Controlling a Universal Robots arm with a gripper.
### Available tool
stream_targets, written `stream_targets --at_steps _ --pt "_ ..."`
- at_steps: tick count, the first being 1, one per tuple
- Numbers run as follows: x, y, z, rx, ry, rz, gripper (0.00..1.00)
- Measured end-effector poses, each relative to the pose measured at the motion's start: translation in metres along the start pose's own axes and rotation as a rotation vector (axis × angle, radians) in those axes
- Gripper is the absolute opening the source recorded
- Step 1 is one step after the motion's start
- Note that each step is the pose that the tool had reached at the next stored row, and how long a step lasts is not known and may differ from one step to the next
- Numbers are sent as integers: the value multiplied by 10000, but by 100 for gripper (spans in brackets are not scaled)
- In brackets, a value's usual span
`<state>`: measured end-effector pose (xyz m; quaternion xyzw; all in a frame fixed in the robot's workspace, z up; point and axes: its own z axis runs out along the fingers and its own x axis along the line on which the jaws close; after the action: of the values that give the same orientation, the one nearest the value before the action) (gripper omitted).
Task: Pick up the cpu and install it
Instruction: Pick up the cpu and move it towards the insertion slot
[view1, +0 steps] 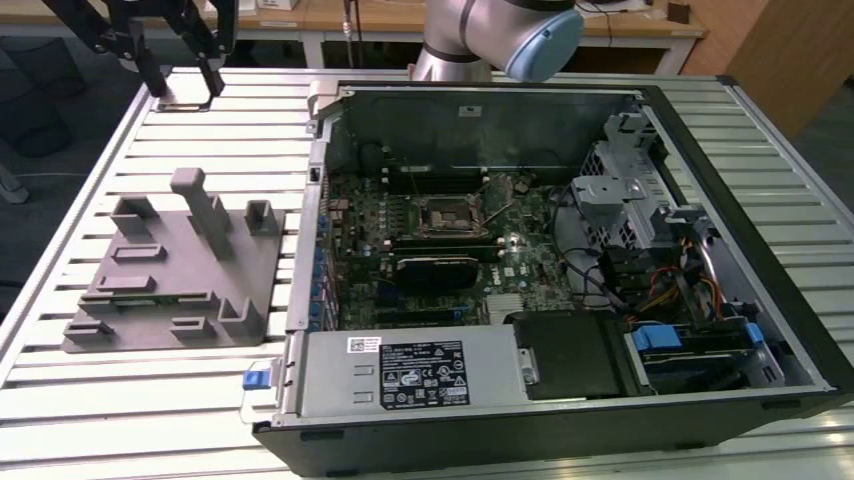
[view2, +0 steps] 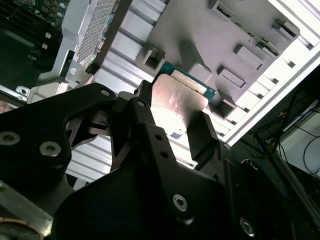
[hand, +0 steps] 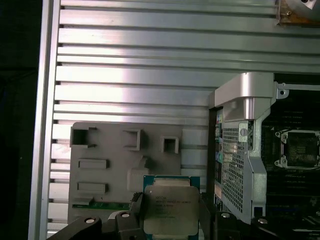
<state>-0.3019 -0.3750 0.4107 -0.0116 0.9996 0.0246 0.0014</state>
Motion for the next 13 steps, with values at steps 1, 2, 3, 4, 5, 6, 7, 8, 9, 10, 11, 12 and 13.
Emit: stream_targets --at_steps 1,2,3,4,5,6,7,8,9,10,11,12,13 --pt "-15 0 0 0 0 0 53" --pt "-30 0 1 -1 -1 1 53" --pt "-45 0 1 -1 0 0 53" --pt "-60 -1 1 -1 -1 0 53" --pt "-74 0 0 0 0 0 53" --pt "-89 -1 1 0 0 0 53" --pt "-104 -1 1 -1 0 0 53" --pt "-119 -1 1 -1 -1 0 53" --pt "-134 -1 1 0 0 0 53" --pt "-149 -1 1 0 0 0 53" --pt "-164 -1 1 0 0 -1 53" --pt "-178 -2 1 0 0 -1 53" --pt "-193 -2 1 0 0 0 53"
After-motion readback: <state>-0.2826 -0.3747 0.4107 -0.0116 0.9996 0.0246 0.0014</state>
